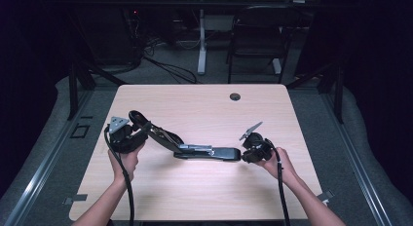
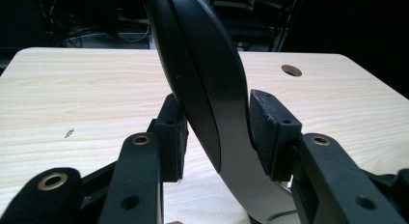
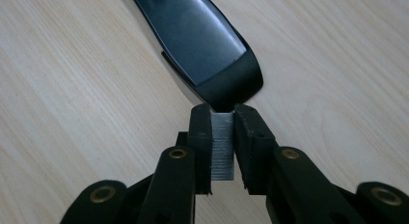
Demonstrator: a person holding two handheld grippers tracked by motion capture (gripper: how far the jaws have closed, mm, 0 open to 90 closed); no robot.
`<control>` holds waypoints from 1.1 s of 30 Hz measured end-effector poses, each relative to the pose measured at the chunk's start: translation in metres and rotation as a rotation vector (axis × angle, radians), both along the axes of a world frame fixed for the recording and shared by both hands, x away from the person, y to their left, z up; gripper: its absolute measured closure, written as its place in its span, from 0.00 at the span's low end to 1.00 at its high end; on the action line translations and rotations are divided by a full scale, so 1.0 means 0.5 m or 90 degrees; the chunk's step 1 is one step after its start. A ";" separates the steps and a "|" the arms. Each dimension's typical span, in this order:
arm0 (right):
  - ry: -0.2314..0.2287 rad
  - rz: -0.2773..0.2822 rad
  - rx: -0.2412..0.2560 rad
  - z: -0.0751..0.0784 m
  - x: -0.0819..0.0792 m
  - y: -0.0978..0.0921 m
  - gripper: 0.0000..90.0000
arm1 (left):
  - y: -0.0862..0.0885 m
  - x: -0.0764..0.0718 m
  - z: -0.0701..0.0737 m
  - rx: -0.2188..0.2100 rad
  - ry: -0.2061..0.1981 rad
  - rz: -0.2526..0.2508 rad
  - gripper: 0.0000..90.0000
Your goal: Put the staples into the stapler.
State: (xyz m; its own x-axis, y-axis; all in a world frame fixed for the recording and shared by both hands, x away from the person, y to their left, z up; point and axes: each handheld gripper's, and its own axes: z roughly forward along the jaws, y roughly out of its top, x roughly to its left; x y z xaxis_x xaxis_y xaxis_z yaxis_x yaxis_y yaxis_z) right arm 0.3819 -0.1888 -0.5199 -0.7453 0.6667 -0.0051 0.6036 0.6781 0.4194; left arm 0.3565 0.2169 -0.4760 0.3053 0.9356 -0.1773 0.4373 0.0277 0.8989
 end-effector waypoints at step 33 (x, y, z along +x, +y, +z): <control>-0.031 0.078 0.042 0.033 0.072 0.067 0.87 | 0.006 0.000 -0.002 -0.005 -0.004 -0.013 0.66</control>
State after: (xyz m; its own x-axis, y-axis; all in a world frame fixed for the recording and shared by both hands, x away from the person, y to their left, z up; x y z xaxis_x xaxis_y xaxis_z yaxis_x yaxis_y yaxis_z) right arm 0.4177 -0.1554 -0.5034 -0.8208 0.5712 -0.0022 0.4961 0.7148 0.4930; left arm 0.3563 0.2200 -0.4772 0.3260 0.9274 -0.1832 0.4327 0.0259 0.9012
